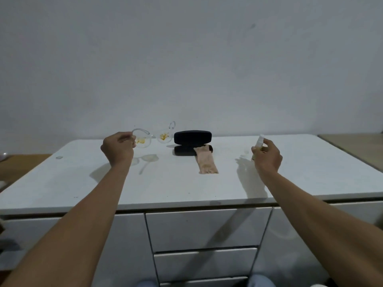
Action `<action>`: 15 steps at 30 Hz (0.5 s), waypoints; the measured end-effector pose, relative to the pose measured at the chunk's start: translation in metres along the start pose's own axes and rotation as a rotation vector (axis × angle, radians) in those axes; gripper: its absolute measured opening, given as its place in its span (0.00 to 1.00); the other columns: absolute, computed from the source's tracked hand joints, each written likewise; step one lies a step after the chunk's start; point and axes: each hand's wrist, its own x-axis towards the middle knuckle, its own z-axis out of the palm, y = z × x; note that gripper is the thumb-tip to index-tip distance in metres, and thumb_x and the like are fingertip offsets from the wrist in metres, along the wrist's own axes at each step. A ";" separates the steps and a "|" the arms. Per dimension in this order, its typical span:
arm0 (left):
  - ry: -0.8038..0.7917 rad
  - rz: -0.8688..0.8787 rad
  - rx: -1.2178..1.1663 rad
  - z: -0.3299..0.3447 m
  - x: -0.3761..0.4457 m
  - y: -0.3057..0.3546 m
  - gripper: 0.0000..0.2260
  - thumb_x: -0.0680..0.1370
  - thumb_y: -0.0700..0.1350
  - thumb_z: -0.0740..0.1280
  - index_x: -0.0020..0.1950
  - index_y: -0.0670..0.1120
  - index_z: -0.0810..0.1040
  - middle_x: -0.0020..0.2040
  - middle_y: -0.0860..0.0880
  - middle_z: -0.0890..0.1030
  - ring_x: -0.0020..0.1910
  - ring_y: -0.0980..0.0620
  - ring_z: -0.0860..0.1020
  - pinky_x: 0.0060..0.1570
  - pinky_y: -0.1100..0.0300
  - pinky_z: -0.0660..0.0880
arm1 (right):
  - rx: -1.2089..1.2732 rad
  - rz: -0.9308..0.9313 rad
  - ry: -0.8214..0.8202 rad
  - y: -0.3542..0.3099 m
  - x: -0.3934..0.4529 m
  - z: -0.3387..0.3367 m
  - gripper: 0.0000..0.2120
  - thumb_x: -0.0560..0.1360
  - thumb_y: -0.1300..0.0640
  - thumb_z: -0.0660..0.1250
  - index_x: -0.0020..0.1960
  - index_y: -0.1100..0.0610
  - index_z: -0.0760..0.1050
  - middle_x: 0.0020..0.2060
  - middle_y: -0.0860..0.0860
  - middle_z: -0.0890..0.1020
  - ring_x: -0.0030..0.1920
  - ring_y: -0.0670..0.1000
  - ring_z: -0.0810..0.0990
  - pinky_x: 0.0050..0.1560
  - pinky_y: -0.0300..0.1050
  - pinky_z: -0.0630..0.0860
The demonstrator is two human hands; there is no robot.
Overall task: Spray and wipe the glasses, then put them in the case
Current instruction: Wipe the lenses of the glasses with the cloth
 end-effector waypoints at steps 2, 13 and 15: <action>-0.008 -0.007 0.002 0.002 -0.002 0.000 0.07 0.72 0.31 0.72 0.45 0.39 0.87 0.36 0.42 0.84 0.31 0.46 0.82 0.44 0.51 0.84 | -0.011 0.004 -0.011 0.004 -0.001 -0.001 0.18 0.78 0.59 0.72 0.67 0.52 0.78 0.50 0.54 0.85 0.50 0.58 0.85 0.57 0.50 0.80; 0.006 -0.043 0.001 -0.006 -0.005 0.000 0.06 0.72 0.31 0.71 0.45 0.39 0.86 0.36 0.43 0.84 0.30 0.49 0.81 0.45 0.53 0.84 | -0.300 -0.226 0.211 -0.008 -0.023 0.011 0.32 0.75 0.53 0.74 0.76 0.54 0.67 0.68 0.59 0.75 0.68 0.62 0.71 0.66 0.58 0.69; -0.013 -0.044 0.000 -0.003 -0.008 0.001 0.07 0.71 0.30 0.71 0.43 0.41 0.86 0.34 0.45 0.83 0.31 0.47 0.82 0.45 0.51 0.84 | -0.325 -0.434 0.235 -0.022 -0.025 0.015 0.30 0.74 0.54 0.73 0.74 0.54 0.68 0.64 0.58 0.76 0.64 0.60 0.72 0.64 0.56 0.70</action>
